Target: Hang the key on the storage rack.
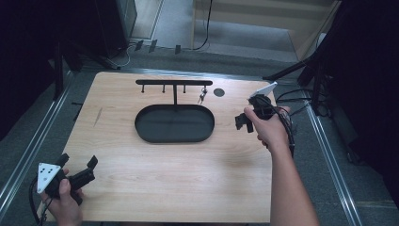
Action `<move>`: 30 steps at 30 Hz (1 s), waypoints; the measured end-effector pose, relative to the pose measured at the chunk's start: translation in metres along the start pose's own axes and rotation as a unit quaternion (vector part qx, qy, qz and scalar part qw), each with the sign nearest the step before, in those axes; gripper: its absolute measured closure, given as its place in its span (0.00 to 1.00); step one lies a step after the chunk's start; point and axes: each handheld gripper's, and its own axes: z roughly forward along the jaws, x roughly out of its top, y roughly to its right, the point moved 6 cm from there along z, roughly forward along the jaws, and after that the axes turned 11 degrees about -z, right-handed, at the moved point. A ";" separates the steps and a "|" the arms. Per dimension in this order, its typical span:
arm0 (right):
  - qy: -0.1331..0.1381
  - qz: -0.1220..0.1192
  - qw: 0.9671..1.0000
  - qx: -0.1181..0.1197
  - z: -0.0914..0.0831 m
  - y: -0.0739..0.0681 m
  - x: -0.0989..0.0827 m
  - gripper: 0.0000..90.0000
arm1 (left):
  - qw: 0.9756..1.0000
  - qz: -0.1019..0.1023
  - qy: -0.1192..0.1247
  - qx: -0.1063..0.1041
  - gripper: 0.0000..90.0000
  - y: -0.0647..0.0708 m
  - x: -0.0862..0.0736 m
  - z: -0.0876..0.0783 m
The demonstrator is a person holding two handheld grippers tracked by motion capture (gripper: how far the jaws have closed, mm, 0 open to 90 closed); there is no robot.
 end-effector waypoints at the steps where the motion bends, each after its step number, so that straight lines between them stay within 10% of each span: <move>1: 0.004 0.001 1.000 0.002 0.002 0.002 -0.003 0.00 | 1.000 0.000 0.001 0.000 0.00 0.000 0.000 0.000; 19: 0.116 0.024 0.993 0.016 0.034 0.023 -0.059 0.00 | 1.000 0.003 0.000 0.000 0.00 0.001 0.000 0.000; 30: 0.218 0.058 0.974 0.017 0.052 0.048 -0.108 0.00 | 1.000 0.004 0.000 0.001 0.00 0.001 0.000 0.000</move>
